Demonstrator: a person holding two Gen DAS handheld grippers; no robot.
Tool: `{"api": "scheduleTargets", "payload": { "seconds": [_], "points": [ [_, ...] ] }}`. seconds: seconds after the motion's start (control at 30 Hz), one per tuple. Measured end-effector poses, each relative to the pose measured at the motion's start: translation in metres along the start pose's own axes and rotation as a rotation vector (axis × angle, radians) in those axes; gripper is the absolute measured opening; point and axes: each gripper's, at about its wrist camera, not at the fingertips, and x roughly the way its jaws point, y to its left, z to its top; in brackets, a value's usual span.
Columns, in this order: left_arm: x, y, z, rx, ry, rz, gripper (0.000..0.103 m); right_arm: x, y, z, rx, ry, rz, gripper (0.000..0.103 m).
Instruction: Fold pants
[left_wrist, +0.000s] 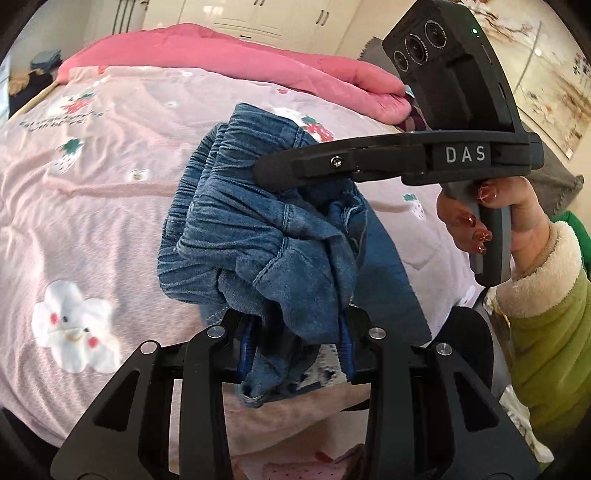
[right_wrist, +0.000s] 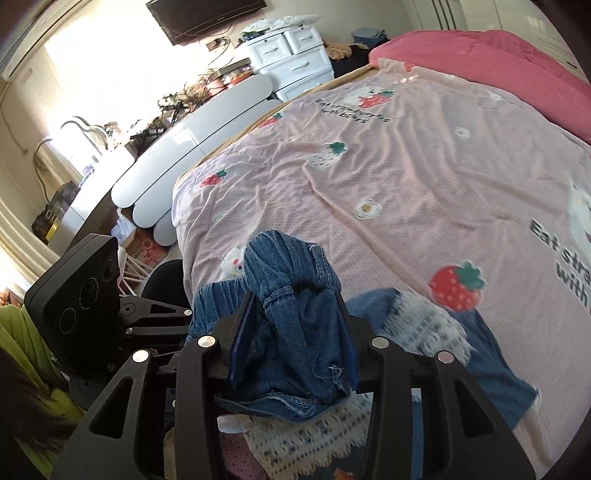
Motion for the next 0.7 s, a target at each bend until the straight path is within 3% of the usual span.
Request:
{"api": "scheduleTargets", "payload": {
  "seconds": [0.53, 0.7],
  "points": [
    [0.031, -0.036, 0.006, 0.089, 0.072, -0.014, 0.027, -0.041, -0.048, -0.064, 0.140, -0.068, -0.013, 0.042],
    [0.028, -0.037, 0.003, 0.112, 0.073, -0.034, 0.036, -0.053, -0.054, -0.078, 0.172, -0.080, -0.034, 0.042]
  ]
}}
